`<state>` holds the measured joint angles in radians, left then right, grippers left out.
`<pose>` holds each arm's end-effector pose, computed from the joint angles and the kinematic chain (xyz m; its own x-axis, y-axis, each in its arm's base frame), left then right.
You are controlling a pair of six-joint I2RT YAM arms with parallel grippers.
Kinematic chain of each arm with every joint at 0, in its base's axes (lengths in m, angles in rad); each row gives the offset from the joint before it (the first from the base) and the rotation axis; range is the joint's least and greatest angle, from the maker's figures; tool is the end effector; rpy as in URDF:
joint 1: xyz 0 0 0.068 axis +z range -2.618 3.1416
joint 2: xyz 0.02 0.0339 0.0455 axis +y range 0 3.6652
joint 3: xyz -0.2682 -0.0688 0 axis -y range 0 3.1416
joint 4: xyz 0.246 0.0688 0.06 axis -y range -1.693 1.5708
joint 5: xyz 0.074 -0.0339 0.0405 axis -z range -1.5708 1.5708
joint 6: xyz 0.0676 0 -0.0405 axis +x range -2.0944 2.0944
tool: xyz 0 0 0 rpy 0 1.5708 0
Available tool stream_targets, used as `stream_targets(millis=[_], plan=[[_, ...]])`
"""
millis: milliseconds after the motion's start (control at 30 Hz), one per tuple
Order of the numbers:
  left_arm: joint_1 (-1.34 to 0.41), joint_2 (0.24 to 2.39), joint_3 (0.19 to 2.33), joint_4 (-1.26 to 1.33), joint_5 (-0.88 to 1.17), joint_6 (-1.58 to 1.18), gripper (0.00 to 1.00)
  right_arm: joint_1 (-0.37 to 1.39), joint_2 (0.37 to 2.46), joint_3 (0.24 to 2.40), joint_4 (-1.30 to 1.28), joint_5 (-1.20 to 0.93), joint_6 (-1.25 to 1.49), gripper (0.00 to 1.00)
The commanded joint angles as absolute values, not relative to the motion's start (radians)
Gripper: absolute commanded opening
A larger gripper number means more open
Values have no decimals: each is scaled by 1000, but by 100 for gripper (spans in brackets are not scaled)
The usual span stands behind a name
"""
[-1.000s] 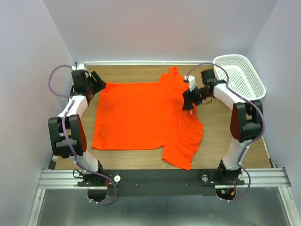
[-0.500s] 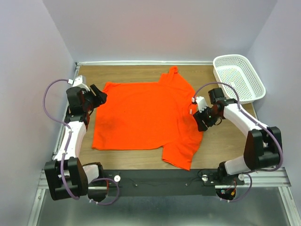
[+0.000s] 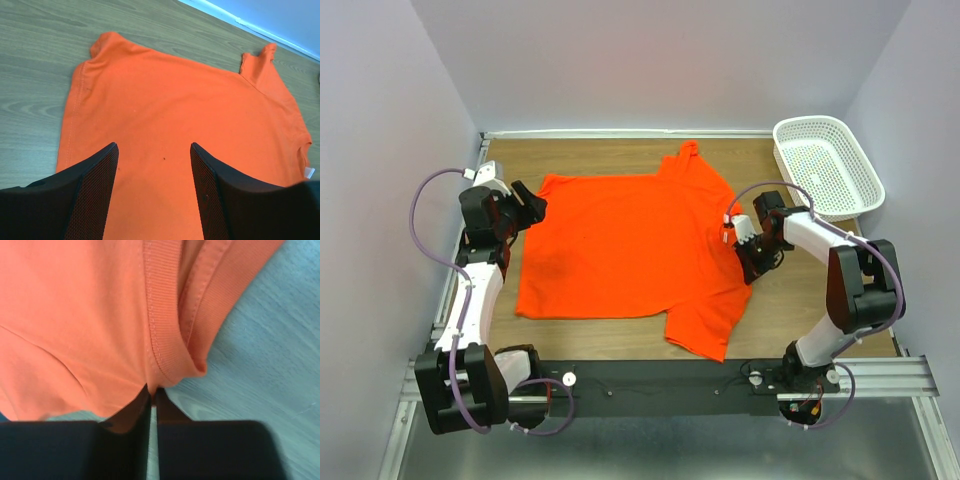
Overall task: Fold and stack the t-shirts
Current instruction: Flatten the tshirt out
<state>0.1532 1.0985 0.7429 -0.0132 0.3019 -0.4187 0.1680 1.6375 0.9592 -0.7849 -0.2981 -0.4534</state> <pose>0.2785 0.0227 0.2730 -0.3777 -0.4511 -0.8086 -0.0275 0.8784 -0.4772 0.2747 0.0667 0.1356 -0.7975 -0.5599 -0.2244 -0.6010 0.7697 0.2155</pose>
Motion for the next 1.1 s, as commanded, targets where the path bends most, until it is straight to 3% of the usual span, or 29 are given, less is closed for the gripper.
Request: stream_targets(millis=[0,333,600,667,700,833,967,1033,1067], plan=[[152,1080,739,-12,330,-403,67,160,1654,976,-857,-232,-475,5],[152,1088,729,-5,393,-422,67,63,1523,790,-936,41,-695,4],[147,1135,744,26,387,-445,67,-198,1477,748,-937,173,-883,9],[134,1170,758,32,393,-462,67,-239,1464,782,-959,147,-928,38],[124,1202,767,35,388,-463,67,-245,1451,843,-977,124,-957,67],[84,1331,853,38,371,-474,67,-249,1423,1090,-1093,-93,-976,97],[46,1541,1039,35,348,-456,65,-245,1580,1384,-1248,-418,-1009,100],[22,1702,1170,11,342,-405,62,-233,1681,1480,-1281,-716,-1029,100],[15,1760,1225,3,360,-378,59,-223,1709,1500,-1284,-718,-1040,100]])
